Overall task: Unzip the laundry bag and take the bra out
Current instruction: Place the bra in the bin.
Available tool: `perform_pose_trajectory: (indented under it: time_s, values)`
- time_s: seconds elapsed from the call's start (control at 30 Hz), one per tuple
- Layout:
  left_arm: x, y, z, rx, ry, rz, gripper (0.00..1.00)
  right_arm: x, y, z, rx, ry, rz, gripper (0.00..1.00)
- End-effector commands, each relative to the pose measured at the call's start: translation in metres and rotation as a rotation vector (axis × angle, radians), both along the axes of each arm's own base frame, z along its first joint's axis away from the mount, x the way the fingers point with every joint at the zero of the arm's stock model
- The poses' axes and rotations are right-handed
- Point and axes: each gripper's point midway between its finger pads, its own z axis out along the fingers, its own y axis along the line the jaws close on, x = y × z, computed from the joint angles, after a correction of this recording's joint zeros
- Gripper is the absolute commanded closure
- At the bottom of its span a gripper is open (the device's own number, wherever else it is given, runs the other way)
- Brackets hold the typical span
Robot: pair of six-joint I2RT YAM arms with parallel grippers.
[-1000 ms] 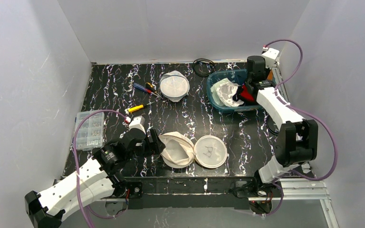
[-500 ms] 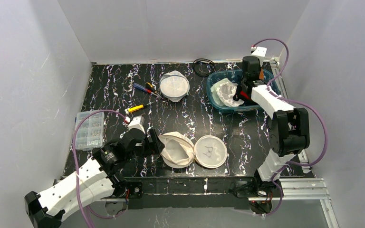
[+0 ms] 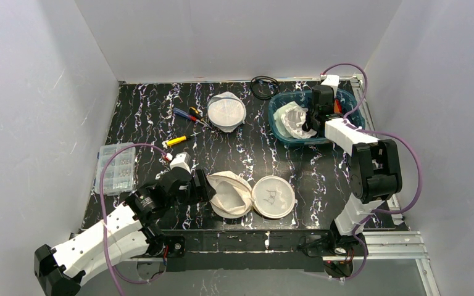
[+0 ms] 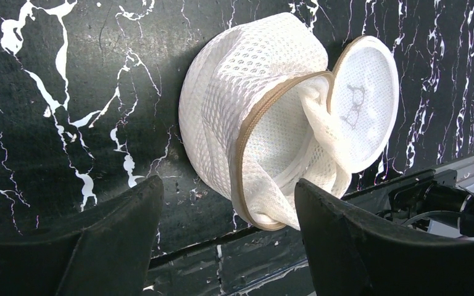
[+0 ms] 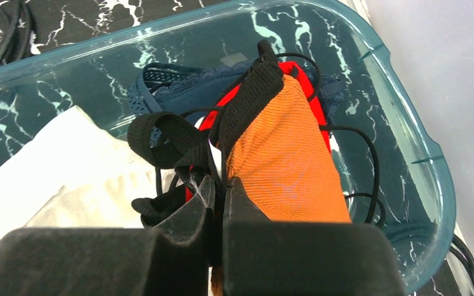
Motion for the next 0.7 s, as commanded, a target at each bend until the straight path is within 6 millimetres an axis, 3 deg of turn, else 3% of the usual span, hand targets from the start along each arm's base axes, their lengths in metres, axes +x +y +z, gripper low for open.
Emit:
perform_pose_trajectory:
  time_s: [0.0,0.13,0.37,0.57,0.67]
  values:
    - [-0.001,0.000,-0.003,-0.008,0.005,0.002,0.25,0.010,0.019,0.021,0.022,-0.068,0.090,0.99]
    - [-0.002,0.000,-0.004,-0.003,0.010,0.004,0.25,0.010,0.023,0.012,0.017,-0.046,0.113,0.99]
    - [-0.004,0.003,-0.005,0.000,0.018,0.007,0.25,0.001,0.019,0.013,0.013,-0.046,0.103,0.50]
    - [-0.007,0.005,-0.004,-0.001,0.024,0.012,0.25,-0.007,0.017,0.045,0.053,-0.103,0.069,0.35]
    - [-0.009,0.008,-0.003,-0.001,0.021,0.012,0.25,-0.012,0.028,0.083,0.133,-0.195,0.112,0.29]
